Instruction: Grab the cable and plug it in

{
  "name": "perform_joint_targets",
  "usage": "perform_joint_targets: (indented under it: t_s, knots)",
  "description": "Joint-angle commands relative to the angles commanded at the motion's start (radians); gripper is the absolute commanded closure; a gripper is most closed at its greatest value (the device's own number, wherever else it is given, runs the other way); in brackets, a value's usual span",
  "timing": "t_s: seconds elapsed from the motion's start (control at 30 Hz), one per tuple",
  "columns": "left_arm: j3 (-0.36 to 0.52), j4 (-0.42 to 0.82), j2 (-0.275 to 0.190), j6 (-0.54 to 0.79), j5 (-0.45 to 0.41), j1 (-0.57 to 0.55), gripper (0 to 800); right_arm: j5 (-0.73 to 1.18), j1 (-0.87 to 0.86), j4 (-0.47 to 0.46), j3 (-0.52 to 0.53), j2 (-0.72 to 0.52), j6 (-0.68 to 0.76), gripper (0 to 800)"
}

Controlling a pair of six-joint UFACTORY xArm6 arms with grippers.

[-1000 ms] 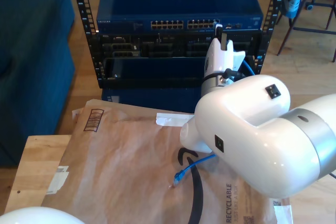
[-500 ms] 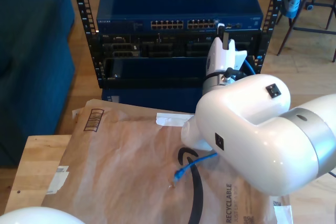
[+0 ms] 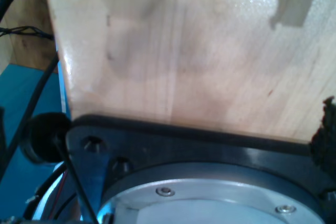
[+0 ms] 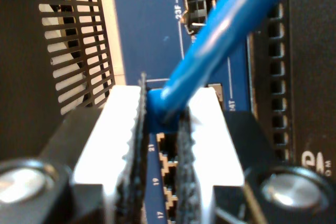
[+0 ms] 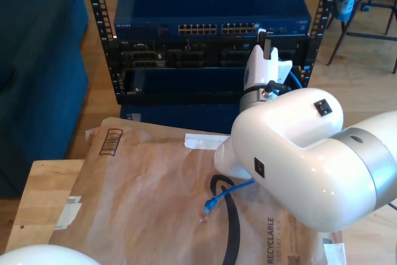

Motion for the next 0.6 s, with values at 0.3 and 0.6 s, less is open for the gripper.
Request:
perform_joint_targets:
  t_s: [0.3, 0.6]
  knots:
    - [0.000, 0.000, 0.000, 0.000, 0.000, 0.000, 0, 0.005, 0.000, -0.002, -0.005, 0.000, 0.000, 800]
    - [0.000, 0.000, 0.000, 0.000, 0.000, 0.000, 0, 0.012, 0.002, -0.006, -0.008, -0.002, 0.000, 800]
